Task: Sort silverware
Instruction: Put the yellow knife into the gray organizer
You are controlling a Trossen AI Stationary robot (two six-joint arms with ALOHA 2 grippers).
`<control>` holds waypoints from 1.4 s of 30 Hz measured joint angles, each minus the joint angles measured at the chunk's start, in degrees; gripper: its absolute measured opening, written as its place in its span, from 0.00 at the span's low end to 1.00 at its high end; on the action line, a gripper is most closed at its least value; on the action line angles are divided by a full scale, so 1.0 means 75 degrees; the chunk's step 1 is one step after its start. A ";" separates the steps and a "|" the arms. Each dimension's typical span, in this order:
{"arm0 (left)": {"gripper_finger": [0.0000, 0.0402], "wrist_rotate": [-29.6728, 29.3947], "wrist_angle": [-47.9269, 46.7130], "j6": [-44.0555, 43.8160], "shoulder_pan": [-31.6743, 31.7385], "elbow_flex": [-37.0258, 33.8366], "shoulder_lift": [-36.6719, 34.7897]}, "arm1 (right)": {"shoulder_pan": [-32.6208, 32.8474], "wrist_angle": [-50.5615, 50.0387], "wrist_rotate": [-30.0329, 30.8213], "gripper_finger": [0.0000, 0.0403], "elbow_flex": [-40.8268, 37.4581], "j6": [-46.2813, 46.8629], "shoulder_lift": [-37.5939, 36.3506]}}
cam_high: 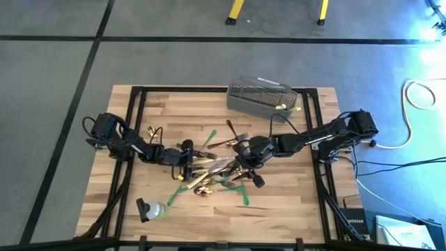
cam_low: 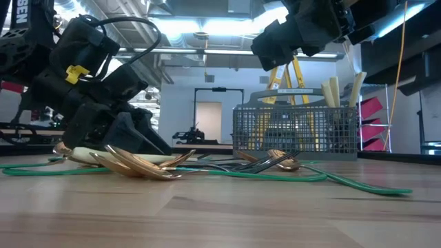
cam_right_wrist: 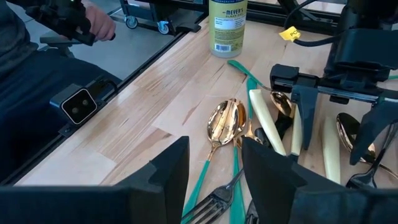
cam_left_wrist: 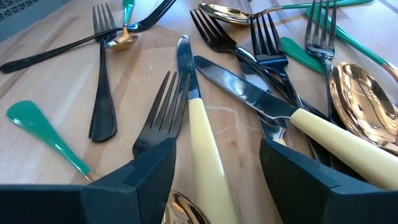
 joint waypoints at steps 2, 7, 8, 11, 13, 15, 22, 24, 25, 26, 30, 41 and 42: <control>0.55 0.0020 -0.0011 -0.0031 0.0020 0.0000 0.0000 | -0.0001 -0.0001 -0.0001 0.33 0.0000 -0.0001 0.0000; 0.52 0.0061 -0.0119 -0.0338 0.0207 -0.0003 0.0009 | -0.0001 -0.0003 -0.0001 0.33 0.0000 -0.0003 0.0000; 0.51 0.0050 -0.0196 -0.0393 0.0256 -0.0007 0.0009 | 0.0001 0.0000 -0.0001 0.33 0.0000 -0.0003 0.0000; 0.47 0.0122 -0.0317 -0.0550 0.0355 -0.0006 0.0009 | -0.0001 0.0000 -0.0001 0.33 0.0000 -0.0003 0.0000; 0.45 0.0136 -0.0391 -0.0435 0.0393 -0.0013 0.0011 | 0.0000 -0.0001 -0.0001 0.33 0.0000 -0.0003 0.0000; 0.43 0.0108 -0.0435 -0.0387 0.0391 -0.0008 0.0009 | -0.0001 -0.0002 -0.0001 0.33 0.0000 -0.0019 0.0000; 0.37 0.0113 -0.0431 -0.0343 0.0376 -0.0006 0.0009 | -0.0001 -0.0003 0.0016 0.33 0.0000 -0.0032 0.0000; 0.35 0.0119 -0.0431 -0.0346 0.0376 -0.0006 0.0009 | 0.0001 -0.0003 0.0052 0.33 0.0000 -0.0032 0.0000; 0.34 0.0121 -0.0426 -0.0346 0.0376 -0.0009 0.0009 | 0.0001 -0.0003 0.0057 0.33 0.0000 -0.0032 0.0000; 0.33 0.0122 -0.0424 -0.0348 0.0376 -0.0009 0.0009 | 0.0001 -0.0003 0.0063 0.33 0.0000 -0.0032 0.0000; 0.30 0.0119 -0.0401 -0.0360 0.0376 -0.0009 0.0009 | -0.0001 -0.0003 0.0068 0.33 0.0000 -0.0032 0.0000; 0.29 0.0449 -0.0396 -0.0521 0.0385 -0.0012 0.0009 | -0.0001 -0.0003 0.0071 0.33 0.0000 -0.0032 0.0000; 0.29 0.0547 -0.0393 -0.0521 0.0382 -0.0012 0.0009 | -0.0001 -0.0003 0.0071 0.33 0.0000 -0.0032 0.0000</control>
